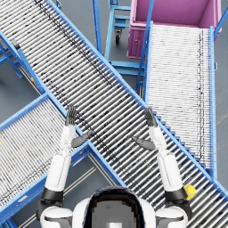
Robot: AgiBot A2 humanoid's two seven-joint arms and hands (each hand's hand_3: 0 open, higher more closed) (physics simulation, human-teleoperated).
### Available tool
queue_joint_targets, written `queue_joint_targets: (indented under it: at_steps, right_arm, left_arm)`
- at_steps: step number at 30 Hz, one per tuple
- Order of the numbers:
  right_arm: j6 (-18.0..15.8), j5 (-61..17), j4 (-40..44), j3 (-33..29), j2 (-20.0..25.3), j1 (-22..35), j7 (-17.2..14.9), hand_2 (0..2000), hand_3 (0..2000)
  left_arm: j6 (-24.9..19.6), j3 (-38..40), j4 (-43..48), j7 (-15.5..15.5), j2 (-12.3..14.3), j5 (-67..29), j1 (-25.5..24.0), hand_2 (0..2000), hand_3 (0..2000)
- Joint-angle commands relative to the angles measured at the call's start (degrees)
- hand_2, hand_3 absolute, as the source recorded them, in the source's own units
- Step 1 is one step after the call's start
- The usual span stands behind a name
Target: Pick up the oil and place it on the left assembly line, put the cola on the right, and keep Sprite still
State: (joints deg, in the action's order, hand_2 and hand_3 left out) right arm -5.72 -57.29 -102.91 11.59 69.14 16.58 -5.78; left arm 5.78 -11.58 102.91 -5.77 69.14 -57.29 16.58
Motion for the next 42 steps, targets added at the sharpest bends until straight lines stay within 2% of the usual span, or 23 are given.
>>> queue_joint_targets:
  at_steps: [1, 42]
  right_arm:
    - [0.00, 0.00, 0.00, 0.00, 0.00, 0.00, 0.00, 0, 0]
    - [0.00, 0.00, 0.00, 0.00, 0.00, 0.00, 0.00, 0, 0]
  left_arm:
    - [0.00, 0.00, 0.00, 0.00, 0.00, 0.00, 0.00, 0, 0]
    - [0.00, 0.00, 0.00, 0.00, 0.00, 0.00, 0.00, 0, 0]
